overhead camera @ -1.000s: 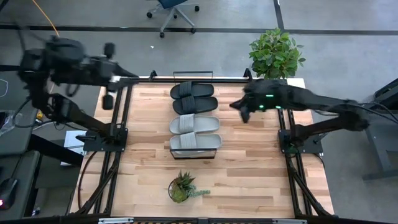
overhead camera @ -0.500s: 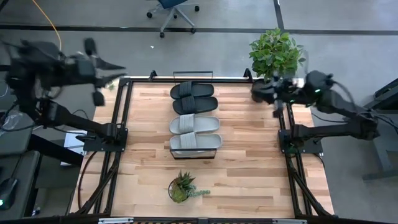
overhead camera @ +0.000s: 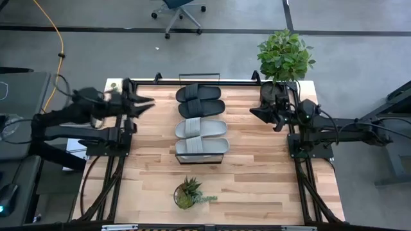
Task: Pick and place slides into the shelf
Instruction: Return to Home Position
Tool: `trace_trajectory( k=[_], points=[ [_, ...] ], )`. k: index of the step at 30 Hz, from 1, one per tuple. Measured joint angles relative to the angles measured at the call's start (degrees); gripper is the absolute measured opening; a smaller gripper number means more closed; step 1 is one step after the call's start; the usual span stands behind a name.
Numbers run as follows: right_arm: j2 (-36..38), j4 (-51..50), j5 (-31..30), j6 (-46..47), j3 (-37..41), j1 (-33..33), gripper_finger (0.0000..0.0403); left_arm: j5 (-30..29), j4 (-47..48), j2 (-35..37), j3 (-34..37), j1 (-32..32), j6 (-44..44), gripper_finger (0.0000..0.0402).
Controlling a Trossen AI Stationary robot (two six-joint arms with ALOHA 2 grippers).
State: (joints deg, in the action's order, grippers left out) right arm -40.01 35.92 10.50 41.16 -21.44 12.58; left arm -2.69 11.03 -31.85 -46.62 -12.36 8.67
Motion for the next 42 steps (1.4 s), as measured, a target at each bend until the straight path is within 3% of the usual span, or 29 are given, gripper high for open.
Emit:
trace_trajectory(
  k=[8,14,21,27,33,42],
  points=[
    [2.7,7.0,-3.0,1.6,8.3,0.0,0.0000,3.1,-19.5,6.5,22.2,0.0,-10.9,0.0062],
    [3.5,20.1,-5.7,5.4,15.9,0.0,0.0000,0.9,-31.9,8.3,31.2,0.0,-14.5,0.0052],
    [3.7,24.6,-5.9,8.3,20.2,0.0,0.0000,-1.1,-32.1,9.7,35.5,0.0,-15.0,0.0004],
    [4.0,24.7,-5.9,8.9,20.9,0.0,0.0000,-2.5,-32.1,13.8,40.4,0.0,-17.7,0.0010],
    [4.1,24.8,-5.3,9.3,20.9,0.0,0.0000,-0.2,-31.8,18.2,44.8,0.0,-19.5,0.0003],
    [4.1,24.8,-3.8,12.8,20.9,0.0,0.0000,2.7,-30.0,21.4,46.0,0.0,-15.5,0.0000]
  ],
)
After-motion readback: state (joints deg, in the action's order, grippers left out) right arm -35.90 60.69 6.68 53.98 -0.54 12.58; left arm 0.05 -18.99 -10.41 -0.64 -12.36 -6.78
